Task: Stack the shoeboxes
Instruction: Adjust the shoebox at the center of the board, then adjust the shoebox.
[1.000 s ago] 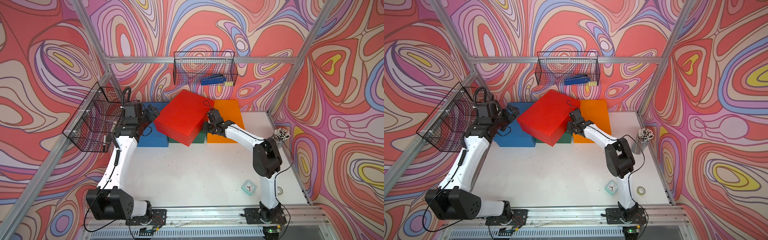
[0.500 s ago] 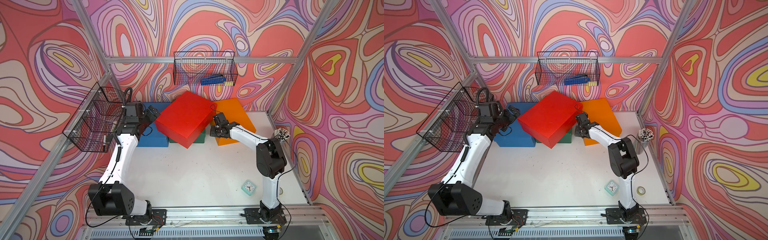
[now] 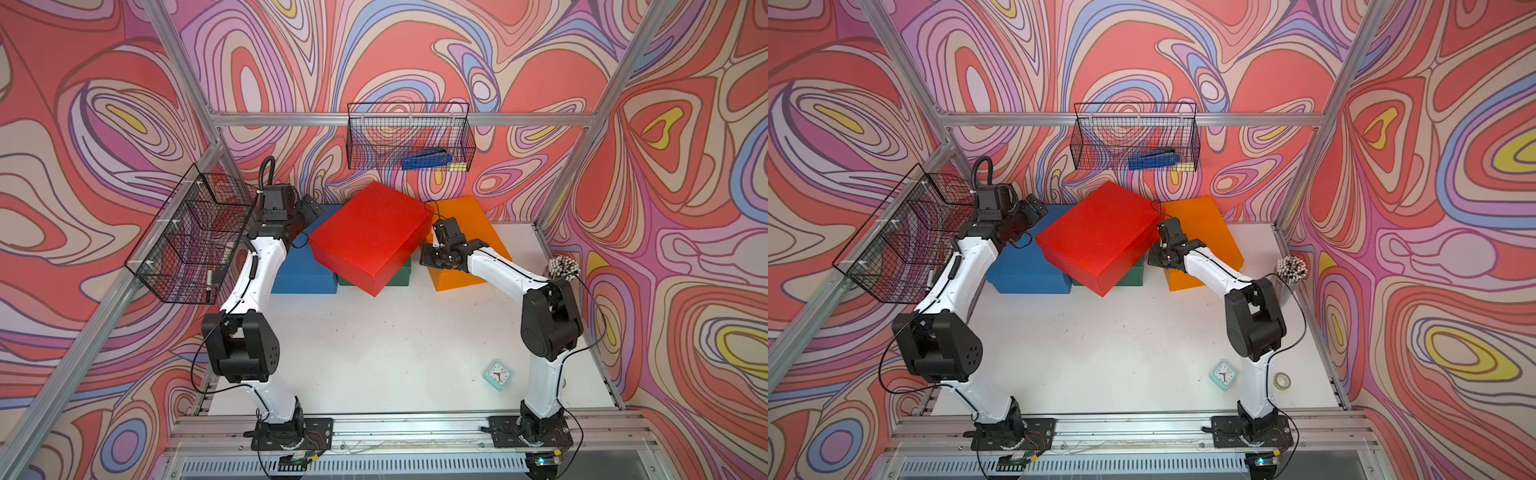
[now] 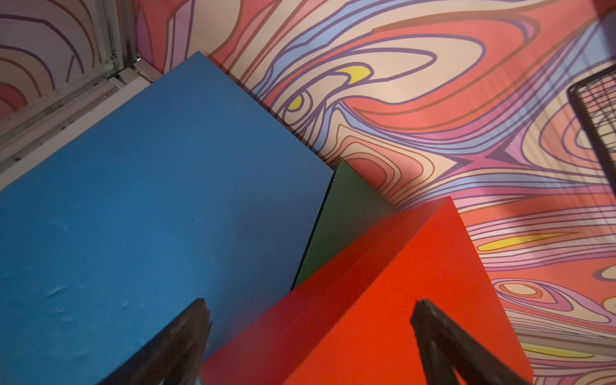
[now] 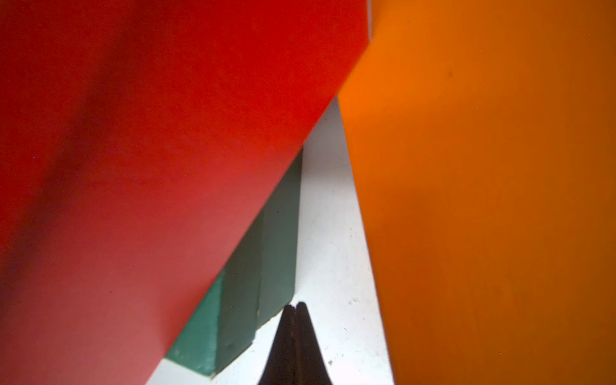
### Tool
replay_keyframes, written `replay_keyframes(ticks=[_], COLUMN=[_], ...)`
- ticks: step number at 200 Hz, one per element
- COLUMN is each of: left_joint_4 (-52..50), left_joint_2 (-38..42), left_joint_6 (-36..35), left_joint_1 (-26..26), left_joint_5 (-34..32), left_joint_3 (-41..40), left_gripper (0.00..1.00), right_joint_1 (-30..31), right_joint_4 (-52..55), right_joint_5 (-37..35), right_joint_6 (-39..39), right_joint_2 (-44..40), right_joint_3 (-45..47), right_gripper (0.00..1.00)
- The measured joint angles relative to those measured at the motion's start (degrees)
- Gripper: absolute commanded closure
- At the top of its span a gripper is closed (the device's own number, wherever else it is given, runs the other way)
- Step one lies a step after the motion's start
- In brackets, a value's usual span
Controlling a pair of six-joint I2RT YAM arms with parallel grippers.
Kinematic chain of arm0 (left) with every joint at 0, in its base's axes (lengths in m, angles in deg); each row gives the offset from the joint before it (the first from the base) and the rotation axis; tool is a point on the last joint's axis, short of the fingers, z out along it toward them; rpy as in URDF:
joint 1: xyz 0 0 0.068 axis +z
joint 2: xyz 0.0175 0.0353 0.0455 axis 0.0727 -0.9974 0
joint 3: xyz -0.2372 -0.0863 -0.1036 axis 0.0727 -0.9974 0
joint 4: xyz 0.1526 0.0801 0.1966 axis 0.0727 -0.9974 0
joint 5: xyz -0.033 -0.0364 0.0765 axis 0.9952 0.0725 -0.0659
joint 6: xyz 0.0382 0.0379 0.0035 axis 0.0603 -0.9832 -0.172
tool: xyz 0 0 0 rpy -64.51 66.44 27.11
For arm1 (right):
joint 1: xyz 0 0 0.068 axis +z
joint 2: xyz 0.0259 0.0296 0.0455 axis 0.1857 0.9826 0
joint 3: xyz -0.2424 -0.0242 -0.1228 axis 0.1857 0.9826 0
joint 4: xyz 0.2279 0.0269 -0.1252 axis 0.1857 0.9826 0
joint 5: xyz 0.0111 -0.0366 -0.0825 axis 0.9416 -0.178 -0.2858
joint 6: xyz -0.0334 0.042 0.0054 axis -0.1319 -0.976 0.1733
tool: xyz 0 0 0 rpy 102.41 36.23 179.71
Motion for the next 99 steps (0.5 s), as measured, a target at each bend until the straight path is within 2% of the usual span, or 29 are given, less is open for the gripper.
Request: replay_keyframes(ticks=[49, 99], left_joint_4=[1.2, 4.42], left_joint_2=[-3.69, -2.62], left_joint_6=[1.09, 3.48], left_joint_1=[0.13, -1.25], left_joint_5=[5.81, 9.51], left_joint_3=[0.83, -4.35], left_gripper=[0.07, 0.07], right_joint_1=[0.0, -0.11], right_joint_4=[-0.46, 2.01], right_joint_5=[2.14, 2.1], right_joint_6=[-0.2, 1.03], right_joint_2=[3.52, 14.67], right_joint_3=[-10.71, -23.91], right_gripper=[1.0, 1.0])
